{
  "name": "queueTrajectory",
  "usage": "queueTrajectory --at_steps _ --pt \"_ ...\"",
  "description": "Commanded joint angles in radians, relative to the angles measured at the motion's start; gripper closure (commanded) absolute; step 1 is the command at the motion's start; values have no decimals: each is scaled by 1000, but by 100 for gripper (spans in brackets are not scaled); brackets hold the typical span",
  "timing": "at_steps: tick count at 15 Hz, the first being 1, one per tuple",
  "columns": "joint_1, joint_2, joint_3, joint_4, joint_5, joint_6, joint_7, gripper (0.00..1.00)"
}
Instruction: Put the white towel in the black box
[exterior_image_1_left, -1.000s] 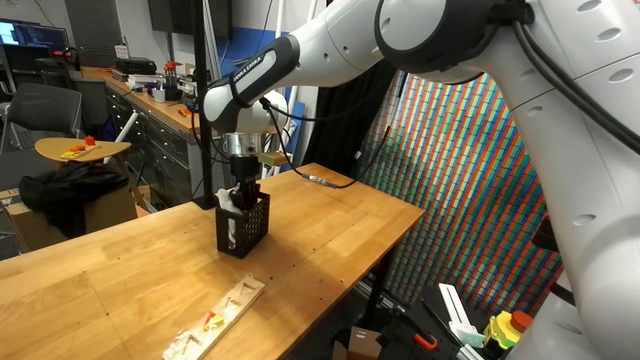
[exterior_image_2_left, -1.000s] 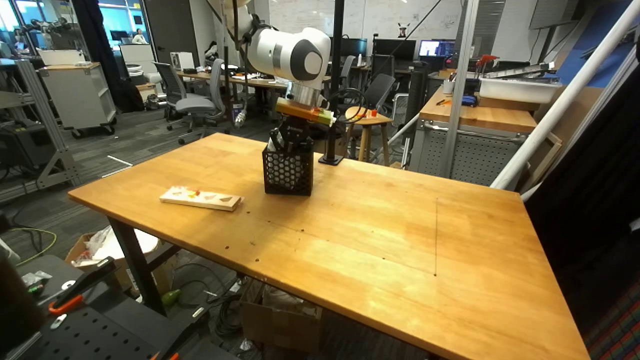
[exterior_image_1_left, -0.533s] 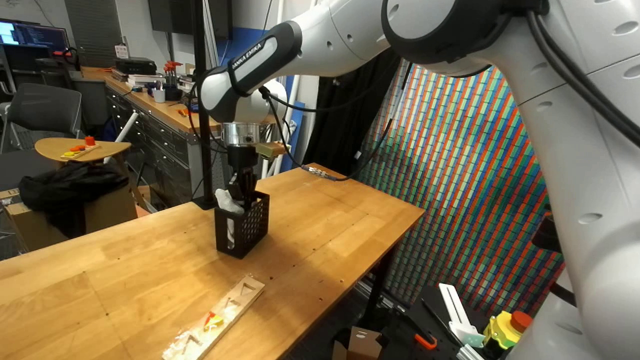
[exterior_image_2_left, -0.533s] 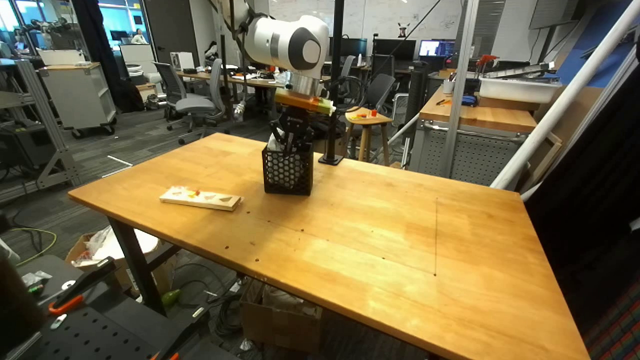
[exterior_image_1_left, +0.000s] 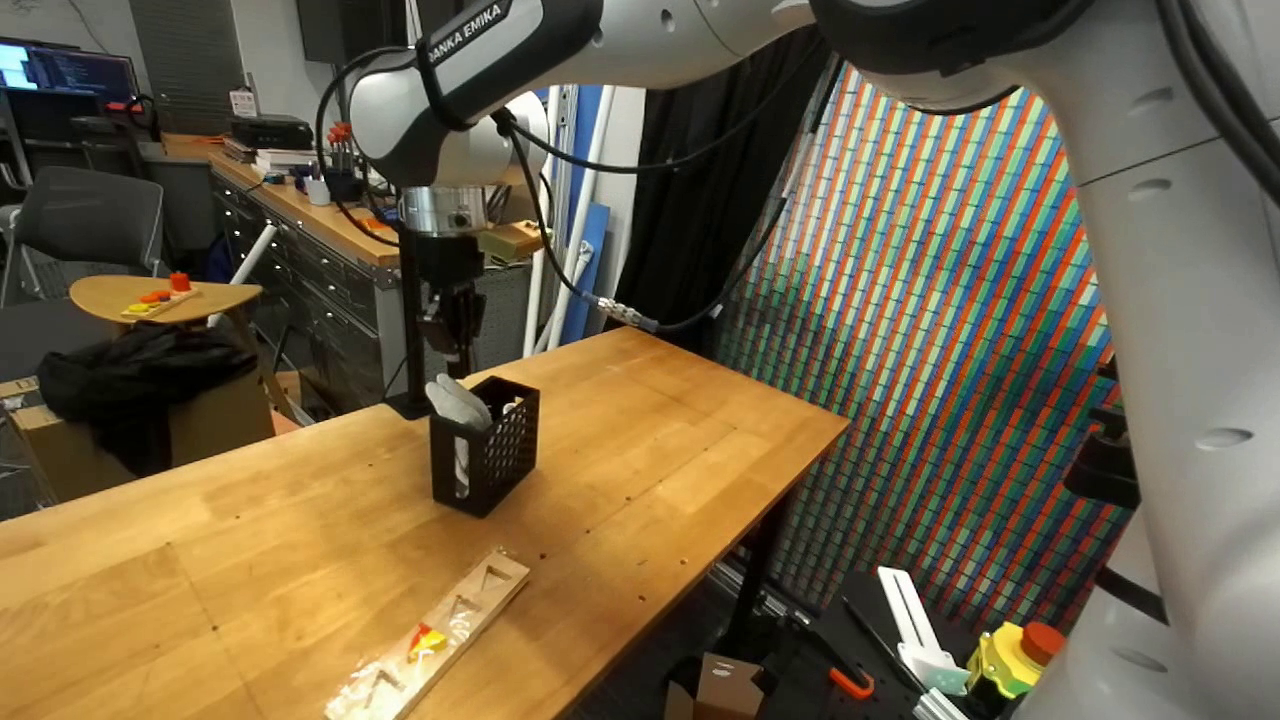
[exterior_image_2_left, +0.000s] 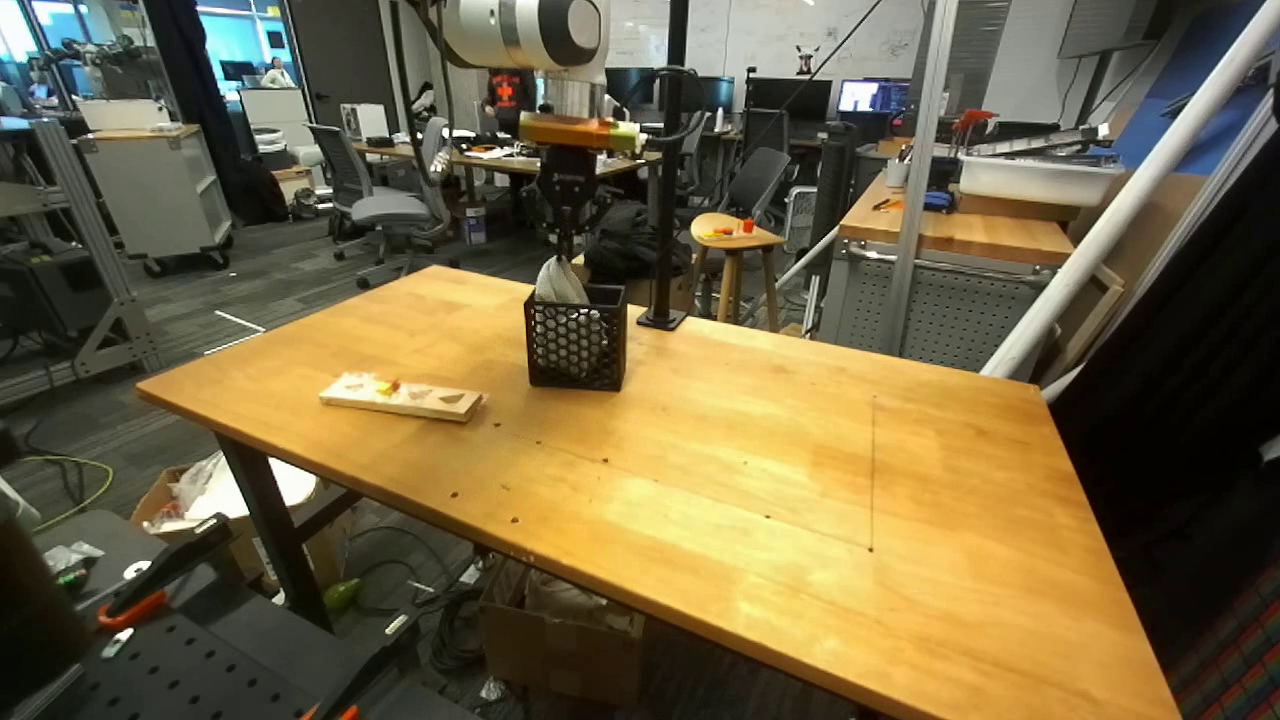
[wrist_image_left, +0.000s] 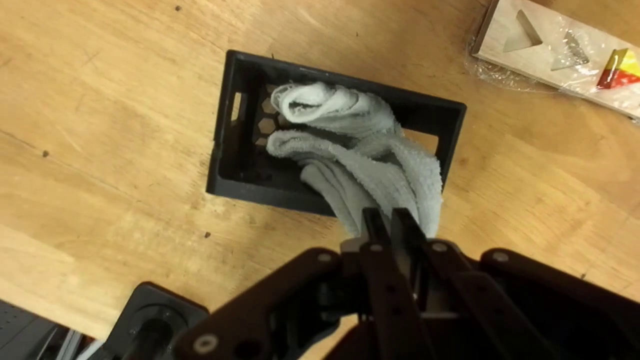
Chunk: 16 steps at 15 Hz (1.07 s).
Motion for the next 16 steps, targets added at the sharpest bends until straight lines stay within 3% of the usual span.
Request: queueTrajectory --at_steps 1,7,16 --pt "54 12 -11 94 -62 -70 19 87" --pt "99 53 -3 191 -88 -127 12 87" --pt "77 50 1 101 -50 -72 42 87"
